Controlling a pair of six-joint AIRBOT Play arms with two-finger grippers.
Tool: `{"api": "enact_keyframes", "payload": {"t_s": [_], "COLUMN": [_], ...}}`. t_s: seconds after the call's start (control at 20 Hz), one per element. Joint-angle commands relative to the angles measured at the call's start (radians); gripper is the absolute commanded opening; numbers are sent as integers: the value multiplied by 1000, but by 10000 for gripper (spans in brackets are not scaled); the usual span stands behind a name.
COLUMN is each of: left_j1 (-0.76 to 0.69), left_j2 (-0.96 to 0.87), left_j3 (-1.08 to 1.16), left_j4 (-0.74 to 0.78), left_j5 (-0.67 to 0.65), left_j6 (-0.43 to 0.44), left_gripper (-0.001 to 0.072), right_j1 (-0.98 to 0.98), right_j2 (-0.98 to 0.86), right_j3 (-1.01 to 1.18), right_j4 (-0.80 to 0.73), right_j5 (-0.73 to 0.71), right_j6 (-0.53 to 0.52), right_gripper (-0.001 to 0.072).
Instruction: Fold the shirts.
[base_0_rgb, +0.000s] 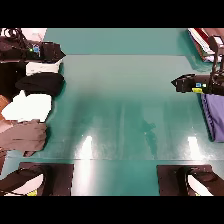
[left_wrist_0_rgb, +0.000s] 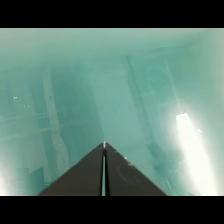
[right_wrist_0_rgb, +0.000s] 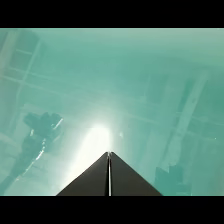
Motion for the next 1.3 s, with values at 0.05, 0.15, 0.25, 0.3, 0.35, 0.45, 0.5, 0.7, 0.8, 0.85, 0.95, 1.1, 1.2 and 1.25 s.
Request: {"api": "enact_keyframes", "payload": {"t_s": [0.05, 0.15, 0.25, 0.3, 0.35, 0.45, 0.5, 0.7, 0.8, 0.85, 0.95, 1.1, 1.2, 1.25], "left_j1": [0, 0, 0, 0, 0, 0, 0, 0, 3, 5, 26, 147, 226, 254], "left_j2": [1, 1, 1, 1, 1, 1, 1, 0, -4, -15, -77, -241, -361, -414], "left_j3": [0, 0, 0, 0, 0, 0, 0, 0, -2, -7, -8, -8, -6, -6], "left_j4": [0, 0, 0, 0, 0, 0, 0, 22, 207, 346, 597, 625, 576, 550], "left_j5": [0, 0, 0, 0, 0, 1, 1, 70, 145, 184, 208, 249, 309, 352], "left_j6": [0, 0, 0, 0, 0, 0, 0, 22, 47, 3, -103, -149, -158, -156], "left_gripper": [26, 26, 26, 26, 27, 26, 26, 28, 428, 511, 501, 502, 503, 511], "right_j1": [2, 2, 2, 2, 2, 2, 2, 2, 2, 2, 2, 2, 2, 2], "right_j2": [1, 1, 1, 1, 1, 1, 1, 1, 1, 1, 1, 1, 1, 1], "right_j3": [0, 0, 0, 0, 0, 0, 0, 0, 0, 0, 0, 0, 0, 0], "right_j4": [-1, -1, -1, -1, -1, -1, -1, -1, -1, 0, 0, 9, 8, 8], "right_j5": [-3, -2, -3, -4, -7, -15, -19, -37, -44, -45, -47, -46, -45, -45], "right_j6": [0, 0, 0, 0, 0, 0, 0, 1, 1, 1, 1, 1, 2, 2], "right_gripper": [19, 19, 19, 19, 19, 19, 19, 19, 19, 19, 19, 19, 19, 19]}}
